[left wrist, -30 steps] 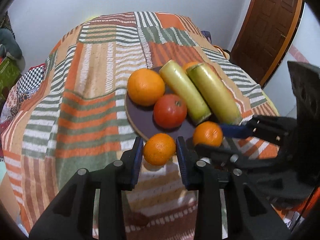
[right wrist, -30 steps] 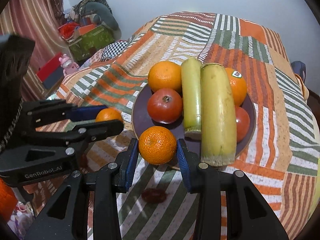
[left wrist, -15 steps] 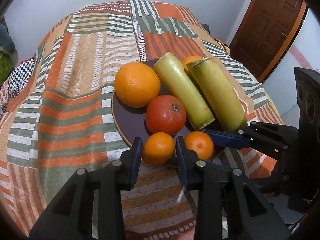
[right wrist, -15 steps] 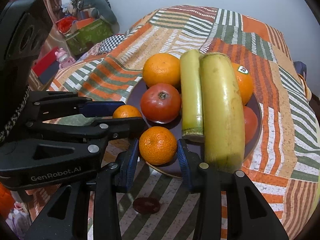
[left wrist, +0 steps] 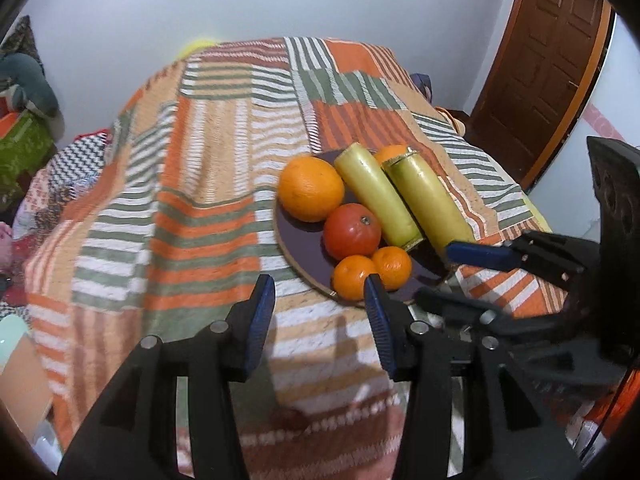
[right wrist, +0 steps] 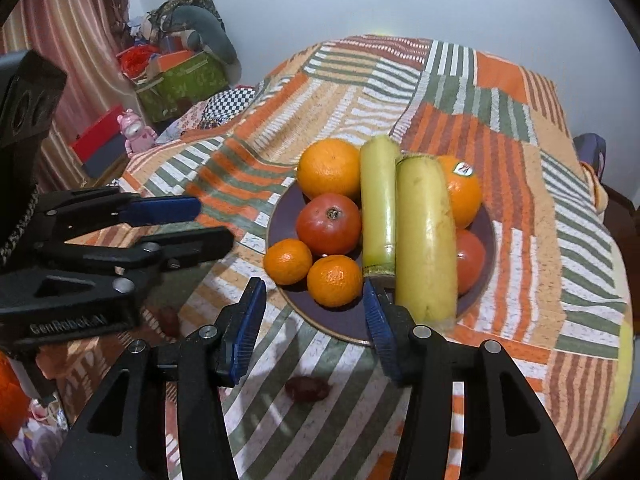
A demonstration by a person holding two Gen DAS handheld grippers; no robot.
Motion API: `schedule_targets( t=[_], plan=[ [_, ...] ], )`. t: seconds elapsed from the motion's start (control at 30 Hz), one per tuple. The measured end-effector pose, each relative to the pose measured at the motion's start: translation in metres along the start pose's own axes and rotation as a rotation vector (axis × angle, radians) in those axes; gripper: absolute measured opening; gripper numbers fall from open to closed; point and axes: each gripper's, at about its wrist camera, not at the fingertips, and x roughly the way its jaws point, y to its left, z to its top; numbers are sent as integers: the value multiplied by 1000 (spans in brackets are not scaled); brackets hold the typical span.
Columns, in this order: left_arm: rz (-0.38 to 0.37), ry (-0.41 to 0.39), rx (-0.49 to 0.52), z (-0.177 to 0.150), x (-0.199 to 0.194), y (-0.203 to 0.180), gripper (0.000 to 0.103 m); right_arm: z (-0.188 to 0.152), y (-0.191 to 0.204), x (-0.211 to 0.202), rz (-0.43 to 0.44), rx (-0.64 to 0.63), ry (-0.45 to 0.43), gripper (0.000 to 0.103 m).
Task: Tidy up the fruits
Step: 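Set both mandarins on the plate beside the tomato and release both tools, then grasp a dark red date with the left tool while the right tool grasps the other date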
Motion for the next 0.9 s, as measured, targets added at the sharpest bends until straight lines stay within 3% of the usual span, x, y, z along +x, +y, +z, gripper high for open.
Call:
schedule_targets(
  t=[0.37,0.9],
  plan=[
    [49,17,-28,-42,-36,14,47,-19,4,-35,-39,7,-16,47],
    [17,154,-41,-92,5,15,47,-53,5,-2,-6,47,101,47]
  ],
)
